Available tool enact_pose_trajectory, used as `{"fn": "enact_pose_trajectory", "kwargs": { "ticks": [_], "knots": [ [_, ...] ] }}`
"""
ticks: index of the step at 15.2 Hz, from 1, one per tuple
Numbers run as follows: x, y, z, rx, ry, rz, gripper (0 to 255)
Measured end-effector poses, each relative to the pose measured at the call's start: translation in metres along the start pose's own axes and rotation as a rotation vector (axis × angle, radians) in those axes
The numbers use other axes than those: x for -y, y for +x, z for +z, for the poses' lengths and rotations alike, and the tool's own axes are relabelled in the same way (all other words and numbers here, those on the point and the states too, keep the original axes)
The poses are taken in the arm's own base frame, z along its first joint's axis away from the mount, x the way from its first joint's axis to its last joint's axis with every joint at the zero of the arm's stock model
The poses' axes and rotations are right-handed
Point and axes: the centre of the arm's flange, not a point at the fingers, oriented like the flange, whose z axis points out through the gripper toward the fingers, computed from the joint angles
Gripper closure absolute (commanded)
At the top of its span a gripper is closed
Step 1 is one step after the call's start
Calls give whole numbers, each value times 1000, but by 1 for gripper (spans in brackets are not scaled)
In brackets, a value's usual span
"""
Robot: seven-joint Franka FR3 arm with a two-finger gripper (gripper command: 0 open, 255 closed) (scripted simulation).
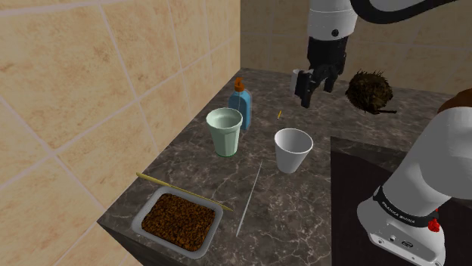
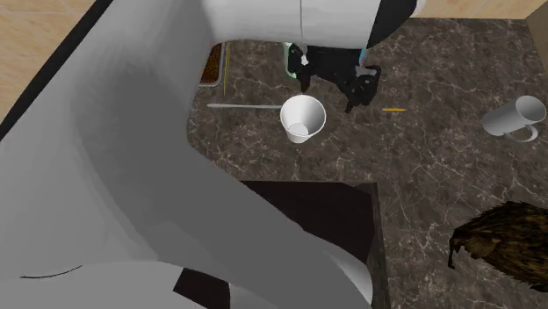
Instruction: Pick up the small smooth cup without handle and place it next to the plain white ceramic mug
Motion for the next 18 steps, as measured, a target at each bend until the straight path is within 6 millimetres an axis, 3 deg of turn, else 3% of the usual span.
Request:
{"fn": "enact_pose_trajectory", "kwargs": {
  "ticks": [9,12,18],
  "knots": [
    [94,7,80,-31,-43,86,0],
    [117,11,107,-41,-56,113,0],
    [126,14,139,-44,-58,121,0]
  ]
}}
